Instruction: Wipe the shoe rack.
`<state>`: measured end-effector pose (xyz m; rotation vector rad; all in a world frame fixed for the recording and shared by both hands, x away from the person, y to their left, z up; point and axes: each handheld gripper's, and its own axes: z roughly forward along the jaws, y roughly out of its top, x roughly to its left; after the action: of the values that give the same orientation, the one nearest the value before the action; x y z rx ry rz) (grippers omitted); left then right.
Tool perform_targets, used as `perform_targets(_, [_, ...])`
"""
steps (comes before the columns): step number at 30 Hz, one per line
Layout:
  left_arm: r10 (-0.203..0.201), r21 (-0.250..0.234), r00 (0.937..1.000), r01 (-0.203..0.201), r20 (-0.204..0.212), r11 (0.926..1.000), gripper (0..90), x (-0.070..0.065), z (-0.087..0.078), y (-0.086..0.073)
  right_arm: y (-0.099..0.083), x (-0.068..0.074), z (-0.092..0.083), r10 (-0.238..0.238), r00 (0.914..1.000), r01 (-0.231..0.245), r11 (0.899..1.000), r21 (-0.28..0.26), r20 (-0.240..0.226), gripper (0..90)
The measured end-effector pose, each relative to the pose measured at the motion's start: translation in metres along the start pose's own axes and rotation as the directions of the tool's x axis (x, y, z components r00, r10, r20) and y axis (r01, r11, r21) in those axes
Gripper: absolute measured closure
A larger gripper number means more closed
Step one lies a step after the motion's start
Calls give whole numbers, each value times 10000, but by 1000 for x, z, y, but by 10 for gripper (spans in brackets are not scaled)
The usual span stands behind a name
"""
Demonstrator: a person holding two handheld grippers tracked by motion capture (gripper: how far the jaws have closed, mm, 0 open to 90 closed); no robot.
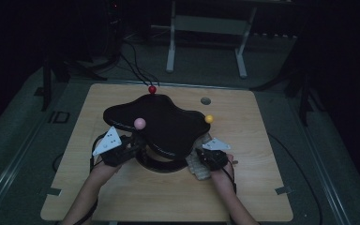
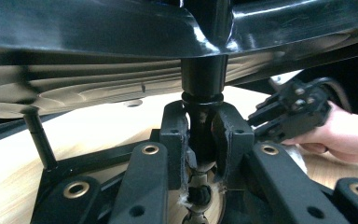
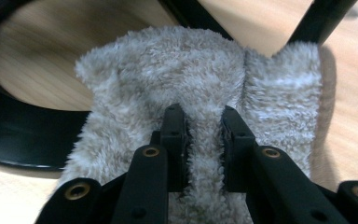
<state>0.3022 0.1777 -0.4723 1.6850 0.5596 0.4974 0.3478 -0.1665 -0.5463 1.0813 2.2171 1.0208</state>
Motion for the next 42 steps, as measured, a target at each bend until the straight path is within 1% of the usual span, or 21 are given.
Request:
perform_targets(3, [-14, -29, 10000, 14, -16, 10000, 750, 0, 0, 0, -5, 5, 0, 140, 9999, -139, 9998, -135, 75, 765])
perform_targets(4, [-13, -24, 10000, 13, -25, 10000, 750, 0, 0, 0, -6, 8, -2, 133, 9999, -133, 9998, -128, -3, 767])
perform_targets(7, [-28, -49, 10000, 28, -28, 10000, 750, -1, 0, -1, -8, 18, -7, -189, 9992, 187, 9998, -43, -344, 768])
perform_targets(8, [-24, -38, 10000, 24, -31, 10000, 749, -1, 0, 0, -9, 22, -8, -202, 9987, 200, 9998, -57, -472, 769])
perform_targets(12, [15, -49, 10000, -15, -85, 10000, 749, -1, 0, 0, -13, 42, -13, -389, 9957, 372, 9991, -213, -842, 769])
perform_targets(13, [7, -61, 10000, -8, -76, 10000, 749, -1, 0, -1, -15, 48, -14, -523, 9943, 501, 9984, -258, -925, 769])
perform_targets(16, [9, -4, 10000, -9, -74, 10000, 749, -1, 0, 0, -16, 62, -16, -816, 9893, 787, 9965, -288, -1213, 768])
perform_targets(17, [22, -16, 10000, -22, -85, 10000, 749, -2, 0, 0, -16, 65, -16, -835, 9876, 803, 9963, -294, -1326, 768])
perform_targets(21, [48, 15, 9999, -47, -118, 10000, 749, -2, 1, 0, -16, 78, -16, -1237, 9803, 1193, 9921, -376, -1539, 768])
perform_targets(23, [51, 1, 9999, -51, -113, 10000, 749, -2, 0, 0, -14, 83, -16, -1500, 9741, 1460, 9886, -361, -1690, 767])
perform_targets(28, [37, 3, 9999, -37, -109, 10000, 749, -2, 0, 0, -8, 96, -13, -1827, 9625, 1785, 9832, -388, -2005, 762])
perform_targets(29, [24, -14, 9999, -24, -113, 10000, 749, -2, 0, 0, -7, 99, -12, -2022, 9575, 1974, 9793, -437, -2057, 757])
perform_targets(31, [-1, -4, 9999, 1, -128, 10000, 749, -2, 0, 0, -2, 104, -10, -2160, 9515, 2086, 9764, -565, -2190, 719])
perform_targets(32, [23, 6, 9999, -22, -138, 10000, 749, -2, 0, 0, 0, 107, -9, -2140, 9517, 2063, 9768, -576, -2202, 689])
perform_targets(34, [12, 6, 9999, -12, -124, 10000, 749, -2, 0, 0, 6, 112, -4, -2311, 9471, 2210, 9728, -694, -2229, 626])
perform_targets(35, [0, -16, 9999, -1, -133, 10000, 749, -2, 0, 0, 8, 116, -2, -2291, 9473, 2188, 9733, -698, -2238, 601])
perform_targets(36, [-22, -3, 9999, 22, -120, 10000, 749, -2, 0, 0, 10, 118, 1, -2524, 9410, 2415, 9675, -753, -2256, 579])
perform_targets(37, [-25, 12, 9999, 26, -134, 10000, 749, -2, 0, 0, 12, 121, 4, -2684, 9373, 2558, 9630, -844, -2224, 558])
perform_targets(38, [-36, 12, 9999, 36, -134, 10000, 749, -2, 0, 0, 14, 124, 6, -2666, 9398, 2542, 9635, -840, -2137, 538])
perform_targets(41, [-65, 1, 9999, 65, -116, 10000, 749, -2, 0, 0, 18, 135, 11, -2911, 9360, 2801, 9564, -820, -1978, 500])
perform_targets(42, [-51, 13, 9999, 52, -136, 10000, 749, -2, 0, 0, 19, 138, 13, -3010, 9332, 2911, 9535, -781, -1963, 492])
